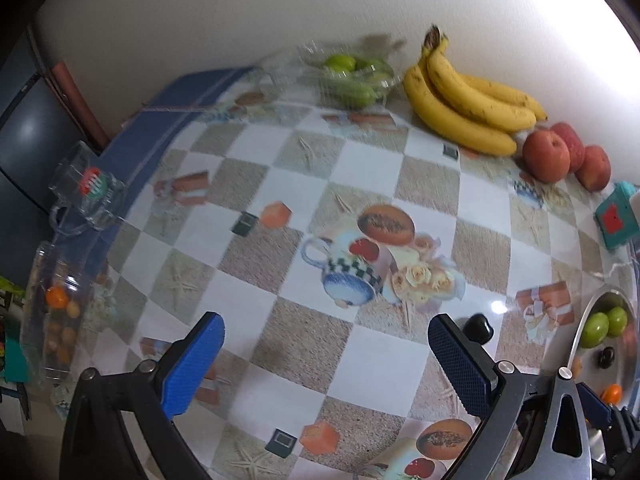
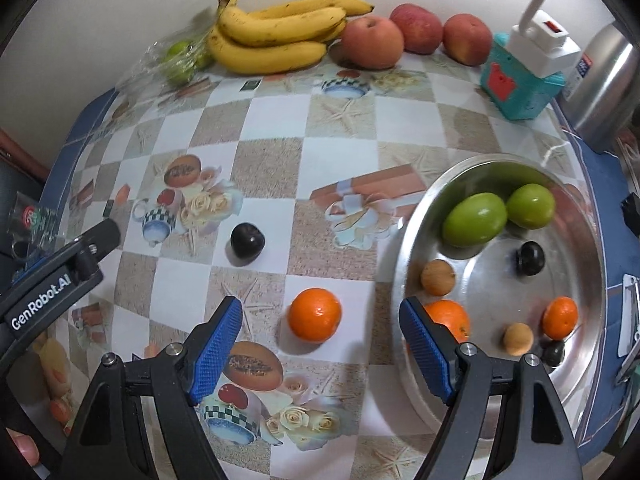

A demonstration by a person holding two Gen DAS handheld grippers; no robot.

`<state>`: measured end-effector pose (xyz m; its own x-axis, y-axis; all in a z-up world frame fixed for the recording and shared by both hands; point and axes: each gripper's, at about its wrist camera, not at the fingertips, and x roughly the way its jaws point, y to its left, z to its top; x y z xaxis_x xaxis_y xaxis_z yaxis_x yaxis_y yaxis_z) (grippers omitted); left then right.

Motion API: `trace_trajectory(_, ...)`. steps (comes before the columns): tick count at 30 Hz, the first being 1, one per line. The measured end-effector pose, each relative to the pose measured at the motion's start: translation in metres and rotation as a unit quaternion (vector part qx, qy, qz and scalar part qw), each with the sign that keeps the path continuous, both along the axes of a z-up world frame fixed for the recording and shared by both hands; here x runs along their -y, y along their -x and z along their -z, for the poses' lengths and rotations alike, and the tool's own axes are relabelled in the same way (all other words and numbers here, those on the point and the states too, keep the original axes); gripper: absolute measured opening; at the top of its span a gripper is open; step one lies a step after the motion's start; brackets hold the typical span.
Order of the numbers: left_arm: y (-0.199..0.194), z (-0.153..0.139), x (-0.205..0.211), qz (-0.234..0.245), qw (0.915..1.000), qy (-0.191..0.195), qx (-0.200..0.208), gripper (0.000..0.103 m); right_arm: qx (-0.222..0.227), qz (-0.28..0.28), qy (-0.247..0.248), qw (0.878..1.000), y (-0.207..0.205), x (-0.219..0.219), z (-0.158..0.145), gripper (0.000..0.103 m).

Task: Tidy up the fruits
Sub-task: 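Move the left tool toward the black plum while the right tool grasps the last mandarin orange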

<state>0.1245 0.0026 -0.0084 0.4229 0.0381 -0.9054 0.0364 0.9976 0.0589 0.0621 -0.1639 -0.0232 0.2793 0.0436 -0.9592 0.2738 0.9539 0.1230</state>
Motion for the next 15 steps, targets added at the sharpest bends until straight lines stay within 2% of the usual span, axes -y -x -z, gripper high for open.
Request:
trace_trajectory(6, -0.003, 0.015, 0.007, 0.005, 0.9995, 0.014, -0.026, 0.103, -0.002, -0.011, -0.012, 1.000, -0.002, -0.003, 0.010, 0.080)
trace_trajectory(9, -0.004, 0.017, 0.008, 0.008, 0.9993, 0.021, -0.031, 0.103, 0.000, -0.018, -0.012, 1.000, -0.004, -0.006, 0.012, 0.069)
trace_trajectory(12, -0.005, 0.018, 0.009, 0.010, 0.9991, 0.025, -0.033, 0.103, -0.004, -0.023, -0.015, 1.000, -0.006, -0.007, 0.016, 0.066)
trace_trajectory(15, -0.006, 0.019, 0.010, 0.010, 0.9989, 0.028, -0.035, 0.103, -0.012, -0.024, -0.007, 1.000, -0.007, -0.007, 0.021, 0.056)
